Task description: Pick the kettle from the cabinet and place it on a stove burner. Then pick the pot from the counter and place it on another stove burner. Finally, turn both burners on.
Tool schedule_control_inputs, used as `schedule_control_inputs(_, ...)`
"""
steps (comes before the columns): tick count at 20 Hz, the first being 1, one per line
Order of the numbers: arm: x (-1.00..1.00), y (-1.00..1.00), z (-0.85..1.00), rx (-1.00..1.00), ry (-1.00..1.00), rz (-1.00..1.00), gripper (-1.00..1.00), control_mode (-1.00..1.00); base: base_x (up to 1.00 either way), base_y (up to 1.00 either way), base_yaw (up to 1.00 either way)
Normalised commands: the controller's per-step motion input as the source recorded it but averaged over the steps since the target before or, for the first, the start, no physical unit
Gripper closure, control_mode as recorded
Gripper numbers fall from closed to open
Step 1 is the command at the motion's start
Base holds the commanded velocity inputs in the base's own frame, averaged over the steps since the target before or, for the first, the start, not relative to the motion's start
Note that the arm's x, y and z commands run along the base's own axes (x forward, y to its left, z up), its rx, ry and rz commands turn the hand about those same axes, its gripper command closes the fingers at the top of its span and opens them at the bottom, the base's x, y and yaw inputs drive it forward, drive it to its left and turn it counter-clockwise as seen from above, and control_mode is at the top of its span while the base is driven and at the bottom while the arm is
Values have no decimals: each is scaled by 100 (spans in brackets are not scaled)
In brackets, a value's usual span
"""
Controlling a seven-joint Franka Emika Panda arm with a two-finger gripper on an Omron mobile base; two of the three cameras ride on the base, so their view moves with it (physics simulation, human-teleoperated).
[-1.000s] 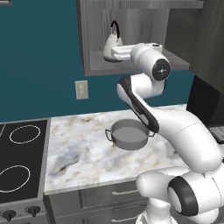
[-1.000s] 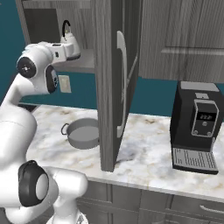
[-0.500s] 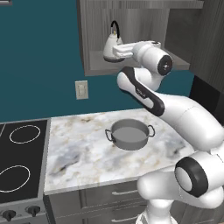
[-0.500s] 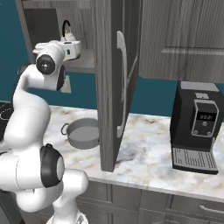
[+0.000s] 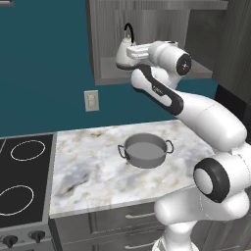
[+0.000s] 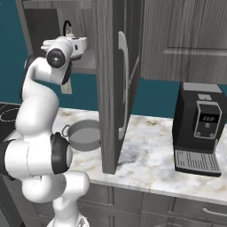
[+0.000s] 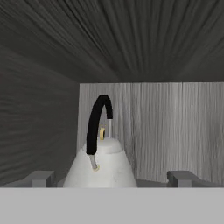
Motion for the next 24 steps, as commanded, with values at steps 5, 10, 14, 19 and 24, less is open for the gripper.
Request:
schedule_control_inputs(5, 18, 12, 31, -4, 6, 0, -100, -100, 0, 0, 0)
schedule_control_inputs(10, 9, 27, 14, -7, 4, 0, -100, -100, 0, 0, 0)
schedule_control_inputs(14, 11, 22, 0, -8, 5, 0, -100, -100, 0, 0, 0)
schedule_control_inputs(19, 12, 9, 0, -8, 6, 0, -100, -100, 0, 0, 0)
schedule_control_inputs(24, 12, 0, 0, -1, 6, 0, -100, -100, 0, 0, 0)
